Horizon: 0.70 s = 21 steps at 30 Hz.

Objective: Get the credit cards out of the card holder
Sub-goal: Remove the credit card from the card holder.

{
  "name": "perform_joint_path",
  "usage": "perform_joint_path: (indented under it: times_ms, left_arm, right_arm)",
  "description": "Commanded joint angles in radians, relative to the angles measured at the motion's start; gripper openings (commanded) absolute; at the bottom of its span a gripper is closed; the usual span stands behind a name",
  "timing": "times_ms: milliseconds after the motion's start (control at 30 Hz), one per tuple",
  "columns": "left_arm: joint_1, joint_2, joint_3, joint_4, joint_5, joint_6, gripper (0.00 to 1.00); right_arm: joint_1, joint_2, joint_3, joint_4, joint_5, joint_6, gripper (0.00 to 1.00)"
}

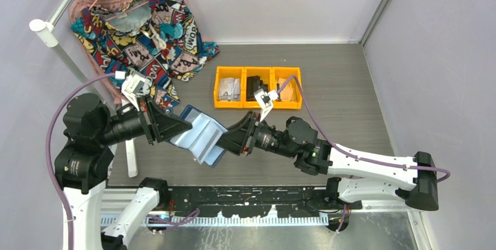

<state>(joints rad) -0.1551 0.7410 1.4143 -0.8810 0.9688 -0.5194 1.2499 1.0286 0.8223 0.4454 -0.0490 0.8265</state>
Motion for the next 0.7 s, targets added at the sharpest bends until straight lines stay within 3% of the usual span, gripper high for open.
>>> perform_joint_path:
  times_ms: [0, 100, 267, 500, 667]
  left_arm:
    - [0.003, -0.036, -0.047, 0.011, -0.009, 0.078, 0.0]
    - [0.003, -0.061, -0.096, 0.005, -0.02, 0.144, 0.13]
    - [0.003, -0.074, -0.113, -0.003, 0.027, 0.146, 0.37]
    - [0.003, -0.102, -0.159, 0.014, 0.079, 0.158, 0.53]
    - [0.002, -0.161, -0.225, 0.068, 0.027, 0.239, 0.58]
  right_arm:
    - [0.003, 0.032, 0.107, 0.054, 0.015, 0.056, 0.32]
    - [0.017, 0.07, 0.19, -0.073, 0.075, 0.051, 0.15]
    - [0.046, 0.094, 0.296, -0.31, 0.203, 0.01, 0.01]
    - [0.148, 0.17, 0.499, -0.64, 0.476, -0.029, 0.01]
    - [0.265, 0.298, 0.68, -0.801, 0.689, -0.089, 0.01]
